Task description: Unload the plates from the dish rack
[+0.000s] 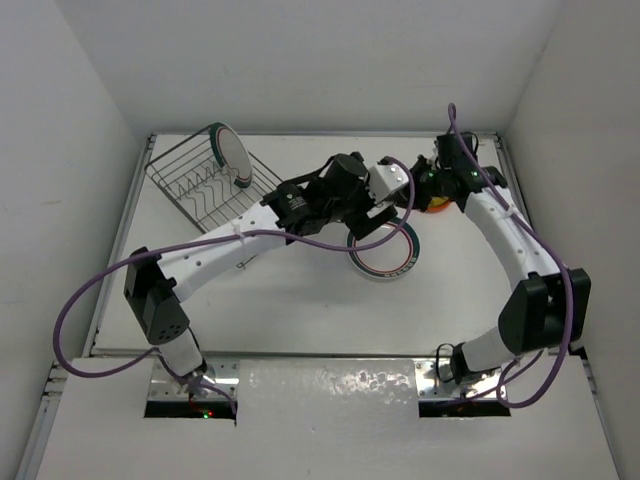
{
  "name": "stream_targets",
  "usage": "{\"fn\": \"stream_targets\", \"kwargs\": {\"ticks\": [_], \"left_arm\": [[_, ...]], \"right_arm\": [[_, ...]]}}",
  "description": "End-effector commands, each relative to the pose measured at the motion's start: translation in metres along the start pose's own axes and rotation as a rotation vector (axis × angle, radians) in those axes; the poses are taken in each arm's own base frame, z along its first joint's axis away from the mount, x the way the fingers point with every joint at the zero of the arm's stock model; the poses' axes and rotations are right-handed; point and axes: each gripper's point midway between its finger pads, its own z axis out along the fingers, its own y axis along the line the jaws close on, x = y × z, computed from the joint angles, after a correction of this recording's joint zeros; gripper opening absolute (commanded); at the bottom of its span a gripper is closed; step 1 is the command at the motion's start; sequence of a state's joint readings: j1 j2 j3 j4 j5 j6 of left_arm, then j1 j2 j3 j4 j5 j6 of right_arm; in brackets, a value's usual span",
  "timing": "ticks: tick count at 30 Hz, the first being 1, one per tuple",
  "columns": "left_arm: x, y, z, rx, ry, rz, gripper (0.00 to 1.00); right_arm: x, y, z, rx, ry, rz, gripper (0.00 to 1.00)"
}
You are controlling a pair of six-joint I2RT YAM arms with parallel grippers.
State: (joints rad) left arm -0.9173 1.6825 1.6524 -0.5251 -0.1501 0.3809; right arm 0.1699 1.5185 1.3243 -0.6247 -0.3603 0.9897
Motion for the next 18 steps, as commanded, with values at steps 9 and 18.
{"fn": "stream_targets", "kwargs": {"ticks": [9, 18], "left_arm": [[-0.040, 0.109, -0.134, -0.168, -0.424, -0.586, 1.00], [-0.007, 0.132, -0.129, -0.275, -0.305, -0.683, 1.00]], "right_arm": [[-0.035, -0.109, 0.018, 0.106, -0.252, -0.140, 0.00], [-0.014, -0.151, 0.036, 0.163, -0.239, -0.166, 0.05]]}}
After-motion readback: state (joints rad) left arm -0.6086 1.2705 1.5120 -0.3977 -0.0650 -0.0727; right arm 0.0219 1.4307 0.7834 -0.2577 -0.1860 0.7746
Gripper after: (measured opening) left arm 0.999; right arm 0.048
